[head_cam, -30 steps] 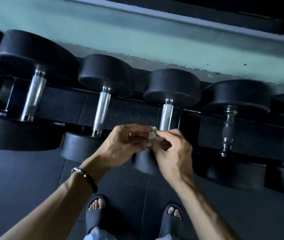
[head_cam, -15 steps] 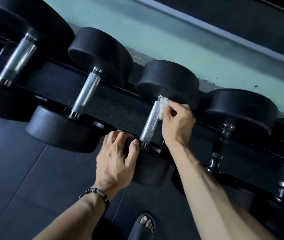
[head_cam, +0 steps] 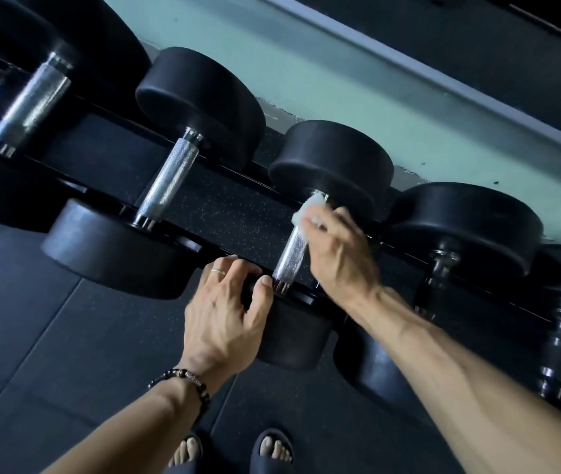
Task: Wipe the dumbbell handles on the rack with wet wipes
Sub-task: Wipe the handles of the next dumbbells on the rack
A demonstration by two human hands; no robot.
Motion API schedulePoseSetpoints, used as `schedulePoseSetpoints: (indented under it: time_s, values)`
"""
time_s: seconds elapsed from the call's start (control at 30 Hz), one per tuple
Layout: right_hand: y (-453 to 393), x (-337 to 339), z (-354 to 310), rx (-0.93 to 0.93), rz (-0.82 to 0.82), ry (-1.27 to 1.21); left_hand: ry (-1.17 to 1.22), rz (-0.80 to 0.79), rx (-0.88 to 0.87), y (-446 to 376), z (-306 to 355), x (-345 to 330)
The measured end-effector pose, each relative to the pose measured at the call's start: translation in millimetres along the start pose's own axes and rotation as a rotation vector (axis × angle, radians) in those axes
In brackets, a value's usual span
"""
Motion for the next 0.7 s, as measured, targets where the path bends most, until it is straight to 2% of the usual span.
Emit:
schedulePoseSetpoints:
  time_s: [0.07, 0.13, 0.3, 0.33, 0.43, 0.47, 0.5, 0.6, 0.63, 0.7]
  values:
    - [14, -9, -18, 0.220, -0.111, -0.026, -0.003, 0.005, 0.001, 0, 0, 0]
    - [13, -4, -11, 0.336, -0.163, -0.009, -0.005, 0.007, 0.005, 0, 0, 0]
    - [-11, -3, 17, 0.095, 0.002, -0.032, 0.010, 0.027, 0.019, 2, -4, 0]
    - [-5, -8, 11, 0.129, -0.017, -0.040, 0.008, 0.023, 0.019, 1, -3, -1]
    - [9, -9, -4, 0.427, -0.166, -0.087, 0.009, 0.030, 0.024, 2, -3, 0]
    - [5, -6, 0, 0.475, -0.188, -0.073, 0.009, 0.034, 0.025, 2, -2, 0]
    - [-3, -3, 7, 0.455, -0.188, -0.055, 0.008, 0.031, 0.027, 2, -2, 0]
    - [-18, 2, 25, 0.177, -0.047, -0.084, -0.005, 0.022, 0.036, 2, -2, 0]
    - [-13, -3, 19, 0.149, -0.021, -0.096, -0.009, 0.021, 0.035, 2, -2, 0]
    - [8, -12, -6, 0.301, -0.102, -0.184, -0.015, 0.020, 0.036, 1, -1, -1]
Point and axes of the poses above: each hand's wrist, its own y-axis away from the middle knuckle, its own x-axis out of the back of the hand, z = x × y, the point moved 6 cm from there along -y, towards the middle knuckle, and after that the axes turned 3 degrees about -z, right-handed, at the moved point
